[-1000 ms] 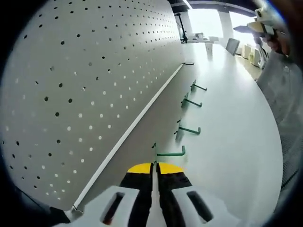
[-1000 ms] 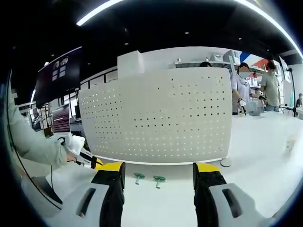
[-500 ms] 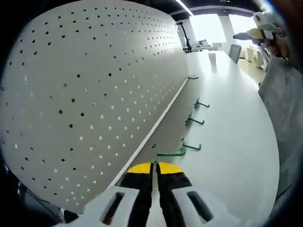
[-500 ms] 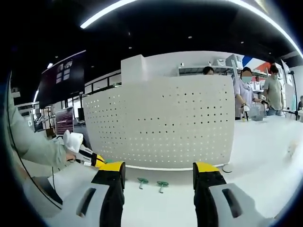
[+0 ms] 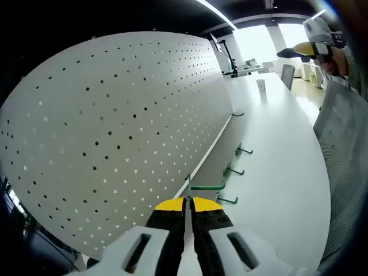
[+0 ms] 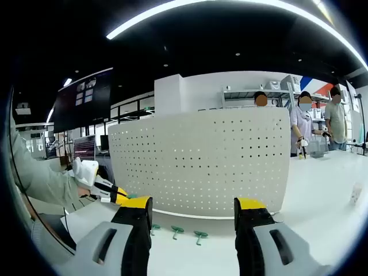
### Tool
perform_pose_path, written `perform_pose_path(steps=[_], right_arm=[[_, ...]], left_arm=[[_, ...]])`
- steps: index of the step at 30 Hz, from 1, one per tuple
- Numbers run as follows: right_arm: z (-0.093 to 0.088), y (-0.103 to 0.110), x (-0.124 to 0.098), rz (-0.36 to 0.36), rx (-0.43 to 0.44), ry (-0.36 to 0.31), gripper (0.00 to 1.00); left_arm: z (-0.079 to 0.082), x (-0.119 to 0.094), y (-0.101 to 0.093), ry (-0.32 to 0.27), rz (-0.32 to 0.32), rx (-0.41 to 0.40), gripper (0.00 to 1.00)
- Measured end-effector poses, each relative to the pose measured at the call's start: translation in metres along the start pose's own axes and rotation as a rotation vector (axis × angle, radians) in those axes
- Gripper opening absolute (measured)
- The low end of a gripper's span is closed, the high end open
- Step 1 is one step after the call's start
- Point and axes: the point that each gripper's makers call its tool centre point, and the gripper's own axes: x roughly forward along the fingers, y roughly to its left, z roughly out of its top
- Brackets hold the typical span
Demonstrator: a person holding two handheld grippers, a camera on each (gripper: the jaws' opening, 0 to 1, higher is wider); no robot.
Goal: Insert the hook assembly into the mounting plate slot until the hook locks in place.
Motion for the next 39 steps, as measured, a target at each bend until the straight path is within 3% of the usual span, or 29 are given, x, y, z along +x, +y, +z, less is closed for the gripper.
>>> perform_pose_path(steps=[9,14,30,39], right_arm=[[0.013,0.009,0.001,0.037,-0.017,-0.032,0.55],[0.015,0.016,0.001,0.065,-0.015,-0.038,0.54],[0.033,0.050,-0.001,0.202,-0.015,-0.084,0.37],[0.039,0.064,-0.002,0.258,0.006,-0.093,0.30]], left_arm=[[0.007,-0.016,-0.016,-0.036,0.036,-0.065,0.03],[0.020,-0.025,-0.029,-0.084,0.031,-0.093,0.03],[0.119,-0.058,-0.075,-0.330,0.010,-0.097,0.03],[0.154,-0.074,-0.089,-0.426,0.009,-0.117,0.03]])
